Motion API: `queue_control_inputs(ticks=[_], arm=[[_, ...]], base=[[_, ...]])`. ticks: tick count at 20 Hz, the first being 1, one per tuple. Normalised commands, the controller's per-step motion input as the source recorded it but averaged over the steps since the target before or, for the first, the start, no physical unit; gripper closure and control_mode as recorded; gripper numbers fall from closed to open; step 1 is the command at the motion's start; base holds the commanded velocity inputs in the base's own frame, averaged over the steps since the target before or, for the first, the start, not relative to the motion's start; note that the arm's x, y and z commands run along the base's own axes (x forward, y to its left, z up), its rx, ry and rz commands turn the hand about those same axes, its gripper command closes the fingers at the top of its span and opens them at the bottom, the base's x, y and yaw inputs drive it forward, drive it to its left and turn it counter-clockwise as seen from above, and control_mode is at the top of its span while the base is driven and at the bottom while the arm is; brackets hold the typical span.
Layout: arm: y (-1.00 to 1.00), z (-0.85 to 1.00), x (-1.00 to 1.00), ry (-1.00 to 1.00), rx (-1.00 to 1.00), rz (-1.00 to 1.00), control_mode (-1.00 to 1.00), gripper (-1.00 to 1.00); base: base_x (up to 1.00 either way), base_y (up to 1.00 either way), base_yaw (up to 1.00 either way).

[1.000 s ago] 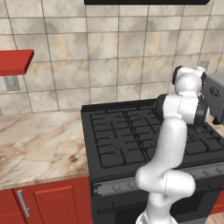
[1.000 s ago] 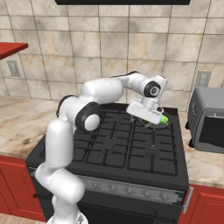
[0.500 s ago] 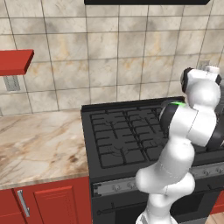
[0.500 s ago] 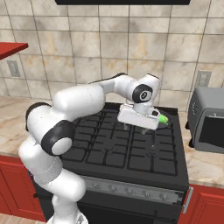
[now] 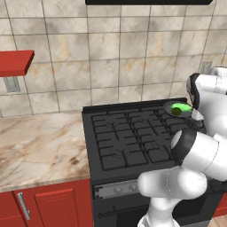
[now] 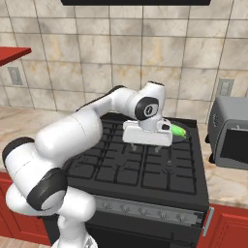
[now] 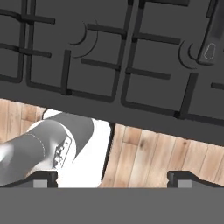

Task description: Put the corn and lime in the pan. Then turn on the rear right burner and set the heat to medium.

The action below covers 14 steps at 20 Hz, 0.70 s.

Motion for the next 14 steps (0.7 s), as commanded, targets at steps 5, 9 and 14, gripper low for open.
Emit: queue_control_inputs(ticks=[5,9,14], arm=[[0.08,-0.01,-0.16,0.03,-0.05,0.02,-1.0,-1.0],[0.27,-0.01,0.0,0.11,0.0,0.07,-1.0,-1.0],[0.13,0.0,0.0,0.07,0.0,0.04,-1.0,-1.0]], base=[[0.0,0.0,0.0],[0.0,0.0,0.0],[0.0,0.0,0.0]])
